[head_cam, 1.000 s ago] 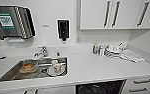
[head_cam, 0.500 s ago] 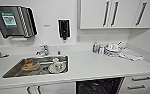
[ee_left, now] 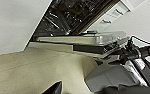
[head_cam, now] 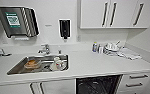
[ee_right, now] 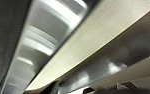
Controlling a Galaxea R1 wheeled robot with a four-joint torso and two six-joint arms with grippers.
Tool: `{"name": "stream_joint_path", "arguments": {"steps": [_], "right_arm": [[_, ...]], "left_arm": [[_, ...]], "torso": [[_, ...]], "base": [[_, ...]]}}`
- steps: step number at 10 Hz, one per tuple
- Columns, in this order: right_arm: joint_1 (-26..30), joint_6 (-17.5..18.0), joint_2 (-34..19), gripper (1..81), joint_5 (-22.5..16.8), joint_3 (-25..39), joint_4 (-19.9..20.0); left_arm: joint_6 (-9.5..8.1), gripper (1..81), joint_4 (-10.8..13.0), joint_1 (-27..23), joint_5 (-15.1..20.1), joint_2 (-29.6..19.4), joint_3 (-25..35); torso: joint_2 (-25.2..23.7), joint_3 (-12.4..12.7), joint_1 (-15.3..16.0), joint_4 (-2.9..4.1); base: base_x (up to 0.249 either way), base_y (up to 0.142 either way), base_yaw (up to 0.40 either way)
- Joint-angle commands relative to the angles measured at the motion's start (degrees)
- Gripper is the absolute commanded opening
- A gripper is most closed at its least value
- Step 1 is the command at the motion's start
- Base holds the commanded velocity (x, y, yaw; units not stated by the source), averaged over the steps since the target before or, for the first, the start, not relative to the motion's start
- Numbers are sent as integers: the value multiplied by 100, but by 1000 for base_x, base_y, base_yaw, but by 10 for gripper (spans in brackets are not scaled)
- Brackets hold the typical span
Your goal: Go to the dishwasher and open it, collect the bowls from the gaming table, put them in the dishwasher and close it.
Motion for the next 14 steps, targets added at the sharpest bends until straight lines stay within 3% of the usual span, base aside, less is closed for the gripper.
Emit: {"name": "stream_joint_path", "arguments": {"steps": [1,3,8,9,11,12,14], "right_arm": [[241,-97,17,811,-889,-69,-148],[136,-177,149,811,-837,-315,-148],[-66,-580,457,811,-731,-870,-140],[-101,-824,457,811,-722,-844,-148],[-303,-1633,457,811,-346,-808,-148],[-408,-1985,474,811,-170,-825,-140],[-654,-2365,536,811,-10,-940,-140]], "left_arm": [[65,811,54,-409,184,-208,158],[161,811,46,-303,166,-199,158],[161,811,107,-4,166,179,-352],[144,811,108,14,184,283,-483],[74,811,37,276,228,538,-1017],[48,811,-32,478,202,722,-1447],[30,811,-174,943,193,1197,-2468]], "torso": [[0,0,0,0],[2,-2,2,0],[-4,2,-9,0],[-4,0,-7,0],[-2,0,-5,0],[-2,0,-5,0],[-2,0,-5,0]], "base": [[-77,0,0],[-77,0,0],[-46,0,0],[0,0,0],[0,0,0],[0,0,0],[0,0,0]]}}
